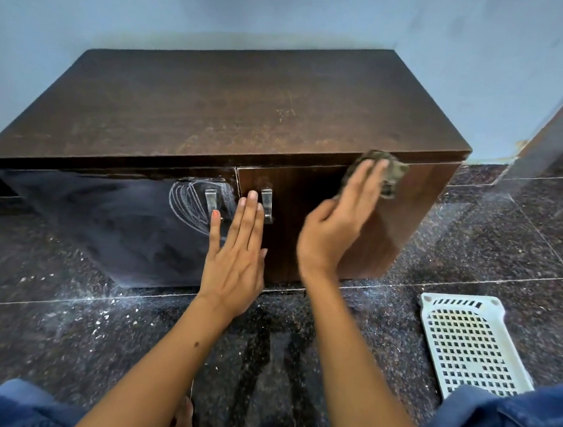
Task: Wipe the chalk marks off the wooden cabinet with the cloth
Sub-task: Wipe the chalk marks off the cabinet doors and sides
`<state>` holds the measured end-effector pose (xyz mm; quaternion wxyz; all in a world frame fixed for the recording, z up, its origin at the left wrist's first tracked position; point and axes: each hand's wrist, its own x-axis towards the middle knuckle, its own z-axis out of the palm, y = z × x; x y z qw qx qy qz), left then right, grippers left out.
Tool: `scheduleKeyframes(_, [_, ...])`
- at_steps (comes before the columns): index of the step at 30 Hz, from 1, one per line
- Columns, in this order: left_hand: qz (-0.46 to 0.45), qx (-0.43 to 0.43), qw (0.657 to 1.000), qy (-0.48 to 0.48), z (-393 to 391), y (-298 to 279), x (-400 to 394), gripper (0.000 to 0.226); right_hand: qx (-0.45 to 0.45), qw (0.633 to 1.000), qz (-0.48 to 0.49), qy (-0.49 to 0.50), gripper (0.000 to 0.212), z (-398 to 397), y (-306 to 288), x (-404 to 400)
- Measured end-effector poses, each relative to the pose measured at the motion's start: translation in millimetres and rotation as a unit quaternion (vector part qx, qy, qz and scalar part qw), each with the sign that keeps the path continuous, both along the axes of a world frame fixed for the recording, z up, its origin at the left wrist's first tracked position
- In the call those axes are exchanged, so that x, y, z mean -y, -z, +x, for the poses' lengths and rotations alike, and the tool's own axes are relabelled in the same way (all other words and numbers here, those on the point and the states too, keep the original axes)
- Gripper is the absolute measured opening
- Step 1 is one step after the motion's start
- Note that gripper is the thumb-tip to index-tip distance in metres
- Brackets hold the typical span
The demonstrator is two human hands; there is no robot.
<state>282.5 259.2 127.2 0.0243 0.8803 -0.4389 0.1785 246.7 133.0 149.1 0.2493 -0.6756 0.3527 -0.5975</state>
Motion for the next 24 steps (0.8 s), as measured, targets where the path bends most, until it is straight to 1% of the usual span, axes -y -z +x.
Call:
scheduleKeyframes(1, [-0.001, 0.002, 1.0, -0.001, 0.1, -0.9, 0.5, 0.063, -0.032, 0.998, -0.047, -0.038, 0.061, 3.0, 5.6, -12.6])
scheduleKeyframes(3, [0.007, 0.015, 1.0, -0.002, 1.2, -1.9, 0.0, 0.064, -0.112, 0.976, -0.143, -0.117, 0.046, 4.8, 23.0, -32.8])
scheduleKeyframes(5, [0.013, 0.026, 1.0, -0.004, 3.4, -2.7, -1.0, 0.064, -0.172, 0.951, -0.212, -0.147, 0.04, 0.8, 36.2, -37.6])
scheduleKeyframes(6, [0.008, 0.025, 1.0, -0.003, 4.1, -3.4, -0.9, 0.064, -0.183, 0.948, -0.22, -0.142, 0.043, -1.6, 37.9, -33.6])
scheduleKeyframes(8, [-0.002, 0.018, 1.0, -0.003, 4.0, -4.8, 0.5, 0.063, -0.173, 0.96, -0.195, -0.106, 0.054, -6.4, 33.2, -18.1])
scheduleKeyframes(10, [-0.007, 0.016, 1.0, -0.001, 3.3, -4.4, 2.1, 0.063, -0.135, 0.978, -0.15, -0.048, 0.06, -14.8, 26.7, 4.3])
scheduleKeyframes(13, [-0.004, 0.014, 1.0, 0.001, 4.2, -3.1, 0.5, 0.063, -0.079, 0.995, -0.065, 0.007, 0.065, -26.2, 17.5, 28.0])
scheduleKeyframes(16, [0.006, 0.023, 1.0, 0.002, 6.9, -4.1, -2.9, 0.063, -0.045, 0.999, -0.006, 0.029, 0.067, -18.1, 12.3, 21.8])
scheduleKeyframes(17, [0.004, 0.026, 1.0, 0.004, 7.5, -4.4, -3.9, 0.062, -0.044, 0.999, -0.01, 0.026, 0.067, -12.9, 12.4, 15.4])
scheduleKeyframes(19, [0.0, 0.031, 0.999, 0.007, 7.6, -5.1, -4.6, 0.062, -0.062, 0.997, -0.048, 0.003, 0.064, -3.9, 18.0, 1.2])
scheduleKeyframes(21, [-0.007, 0.036, 0.999, 0.003, 9.0, -5.3, -6.4, 0.062, -0.105, 0.989, -0.094, -0.041, 0.059, 0.9, 28.0, -12.3])
scheduleKeyframes(24, [-0.017, 0.038, 0.999, -0.01, 13.8, -3.8, -11.6, 0.062, -0.193, 0.962, -0.167, -0.099, 0.051, 2.4, 46.6, -23.4])
